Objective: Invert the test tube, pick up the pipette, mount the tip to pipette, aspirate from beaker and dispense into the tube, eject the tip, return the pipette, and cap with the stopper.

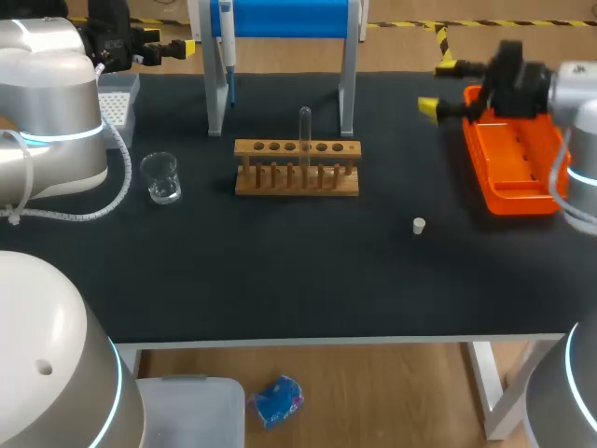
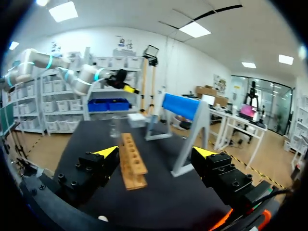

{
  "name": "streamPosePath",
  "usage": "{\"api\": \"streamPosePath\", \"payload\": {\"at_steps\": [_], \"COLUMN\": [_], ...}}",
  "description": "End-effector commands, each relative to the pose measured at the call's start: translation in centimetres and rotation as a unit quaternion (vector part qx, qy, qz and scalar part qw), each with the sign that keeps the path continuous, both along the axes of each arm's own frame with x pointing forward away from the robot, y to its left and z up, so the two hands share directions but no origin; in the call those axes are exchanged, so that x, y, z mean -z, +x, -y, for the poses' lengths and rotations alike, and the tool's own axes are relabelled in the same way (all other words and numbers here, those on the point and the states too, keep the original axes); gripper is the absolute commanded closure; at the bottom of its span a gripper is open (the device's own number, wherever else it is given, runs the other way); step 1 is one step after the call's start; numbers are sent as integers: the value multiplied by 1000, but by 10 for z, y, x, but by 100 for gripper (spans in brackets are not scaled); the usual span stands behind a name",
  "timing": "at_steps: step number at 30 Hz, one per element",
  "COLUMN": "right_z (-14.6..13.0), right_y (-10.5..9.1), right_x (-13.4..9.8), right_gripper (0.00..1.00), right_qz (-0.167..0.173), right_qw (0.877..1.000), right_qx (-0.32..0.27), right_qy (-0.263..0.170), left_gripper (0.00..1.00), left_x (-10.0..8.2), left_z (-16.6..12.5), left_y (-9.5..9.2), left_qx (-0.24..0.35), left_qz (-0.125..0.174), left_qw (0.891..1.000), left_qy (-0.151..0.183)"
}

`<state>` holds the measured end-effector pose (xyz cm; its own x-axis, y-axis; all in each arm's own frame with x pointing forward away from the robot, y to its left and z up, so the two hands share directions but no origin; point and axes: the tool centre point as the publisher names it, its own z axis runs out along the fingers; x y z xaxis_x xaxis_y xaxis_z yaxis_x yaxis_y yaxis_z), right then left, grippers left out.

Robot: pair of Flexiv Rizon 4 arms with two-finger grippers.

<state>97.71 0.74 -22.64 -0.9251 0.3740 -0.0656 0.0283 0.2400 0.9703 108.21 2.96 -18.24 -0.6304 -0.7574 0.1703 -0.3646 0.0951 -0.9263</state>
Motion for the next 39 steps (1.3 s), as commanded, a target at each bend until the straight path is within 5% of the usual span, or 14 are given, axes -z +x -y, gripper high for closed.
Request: {"api": "streamPosePath", "payload": {"at_steps": [1,10,18,25,39], "right_z": [24,24,24,24,24], "right_y": [-45,-45,-45,-45,-45], "right_x": [1,1,1,1,1], "right_gripper": [0,0,0,0,0], "right_qz": [17,17,17,17,17], "right_qw": [996,996,996,996,996], "right_qx": [-88,-88,-88,-88,-88], "right_qy": [24,24,24,24,24], "left_gripper": [0,0,0,0,0], "left_x": [0,0,-7,-7,-7], "left_z": [0,0,37,67,67], "left_y": [0,0,-81,-150,-150], "left_qx": [0,0,61,139,139], "left_qz": [0,0,6,14,14], "left_qw": [1000,1000,998,989,989], "left_qy": [0,0,5,43,43]}}
